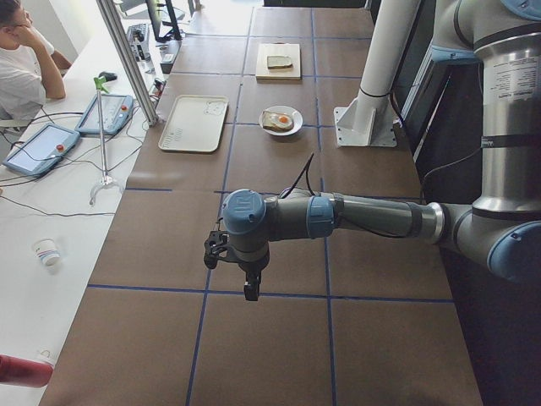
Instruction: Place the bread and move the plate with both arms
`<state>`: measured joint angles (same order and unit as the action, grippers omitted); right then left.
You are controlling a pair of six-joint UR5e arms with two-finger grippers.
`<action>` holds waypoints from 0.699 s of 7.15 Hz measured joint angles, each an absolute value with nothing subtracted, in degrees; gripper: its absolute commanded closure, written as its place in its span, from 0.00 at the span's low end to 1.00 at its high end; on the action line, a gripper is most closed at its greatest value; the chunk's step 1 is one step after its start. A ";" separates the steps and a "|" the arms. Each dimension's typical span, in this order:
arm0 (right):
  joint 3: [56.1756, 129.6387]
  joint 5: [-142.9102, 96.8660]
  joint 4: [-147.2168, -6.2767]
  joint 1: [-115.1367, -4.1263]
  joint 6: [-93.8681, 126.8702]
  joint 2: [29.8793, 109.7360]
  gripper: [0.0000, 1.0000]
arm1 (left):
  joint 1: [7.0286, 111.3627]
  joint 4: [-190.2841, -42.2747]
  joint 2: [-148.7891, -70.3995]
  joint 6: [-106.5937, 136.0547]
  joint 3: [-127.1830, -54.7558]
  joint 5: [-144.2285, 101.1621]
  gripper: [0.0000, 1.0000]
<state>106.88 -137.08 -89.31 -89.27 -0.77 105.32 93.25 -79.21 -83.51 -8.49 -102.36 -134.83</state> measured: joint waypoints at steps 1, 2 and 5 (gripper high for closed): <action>106.85 -139.00 -88.89 -88.74 -0.79 105.33 0.00 | 93.25 -79.35 -83.20 -8.72 -102.44 -134.83 0.00; 106.77 -140.39 -87.31 -87.53 -0.70 105.33 0.01 | 93.25 -79.41 -82.74 -8.82 -102.76 -134.84 0.00; 106.35 -141.59 -79.86 -80.96 5.37 105.38 0.05 | 93.25 -79.45 -82.38 -8.79 -103.49 -135.92 0.00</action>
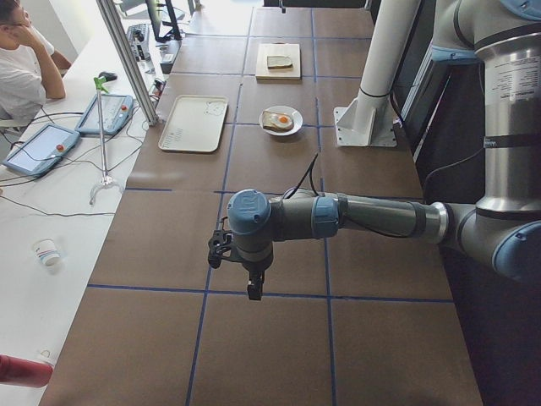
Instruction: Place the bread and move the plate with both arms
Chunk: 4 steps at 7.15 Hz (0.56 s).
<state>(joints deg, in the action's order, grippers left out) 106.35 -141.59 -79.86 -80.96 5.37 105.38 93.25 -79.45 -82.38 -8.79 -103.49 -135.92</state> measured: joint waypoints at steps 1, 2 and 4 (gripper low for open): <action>106.17 -141.54 -75.03 -77.77 10.62 105.41 0.08 | 93.22 -79.48 -82.36 -8.74 -103.51 -136.62 0.00; 105.98 -141.35 -69.94 -73.89 17.03 105.39 0.11 | 93.19 -79.51 -82.37 -8.69 -103.55 -136.93 0.00; 105.26 -138.50 -58.07 -64.88 32.64 104.61 0.12 | 93.17 -79.54 -82.46 -8.60 -103.79 -137.09 0.00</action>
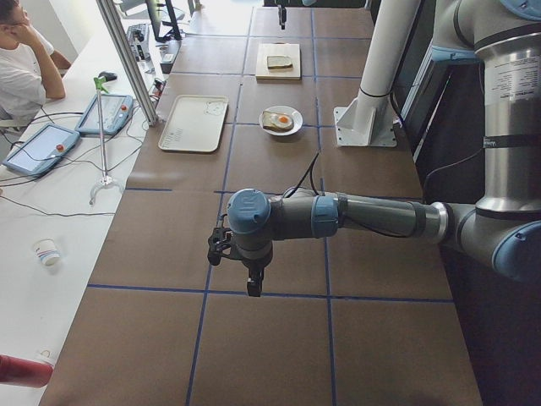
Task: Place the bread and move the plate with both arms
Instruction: 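Move the right gripper down onto the bread slice on the cutting board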
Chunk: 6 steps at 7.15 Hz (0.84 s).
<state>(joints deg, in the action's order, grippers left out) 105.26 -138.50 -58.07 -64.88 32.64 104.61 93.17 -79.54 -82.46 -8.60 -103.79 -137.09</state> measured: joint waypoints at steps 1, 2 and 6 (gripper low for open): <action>103.76 -135.55 -52.22 -60.82 38.67 103.63 0.09 | 93.17 -79.54 -82.47 -8.56 -104.00 -137.10 0.00; 101.52 -133.94 -48.52 -58.09 44.10 101.58 0.10 | 93.17 -79.54 -82.50 -8.54 -104.10 -137.11 0.00; 97.74 -132.37 -46.28 -53.62 54.62 97.42 0.43 | 93.17 -79.46 -82.53 -8.45 -104.55 -137.11 0.00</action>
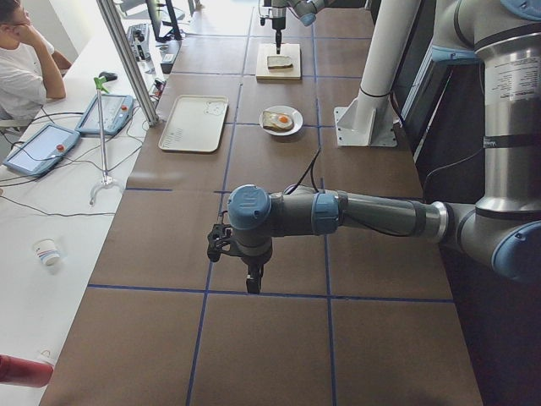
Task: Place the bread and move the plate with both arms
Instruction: 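Move the right gripper down onto the bread slice on the cutting board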
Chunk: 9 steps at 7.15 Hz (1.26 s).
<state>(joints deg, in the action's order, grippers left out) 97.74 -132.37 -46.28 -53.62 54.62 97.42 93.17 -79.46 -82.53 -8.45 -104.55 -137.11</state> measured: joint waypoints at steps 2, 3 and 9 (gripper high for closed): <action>97.34 -132.42 -46.20 -53.42 55.94 97.30 0.44 | 93.16 -79.45 -82.53 -8.40 -105.12 -137.13 0.00; 97.07 -132.44 -46.23 -53.39 55.89 97.31 0.44 | 93.17 -79.45 -82.53 -8.42 -105.23 -137.15 0.00; 95.37 -132.20 -46.51 -52.19 55.92 97.21 0.56 | 93.17 -79.45 -82.53 -8.38 -105.48 -137.20 0.00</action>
<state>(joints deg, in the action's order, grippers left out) 95.37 -132.20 -46.51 -52.19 55.92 97.21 93.17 -79.45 -82.53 -8.38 -105.48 -137.20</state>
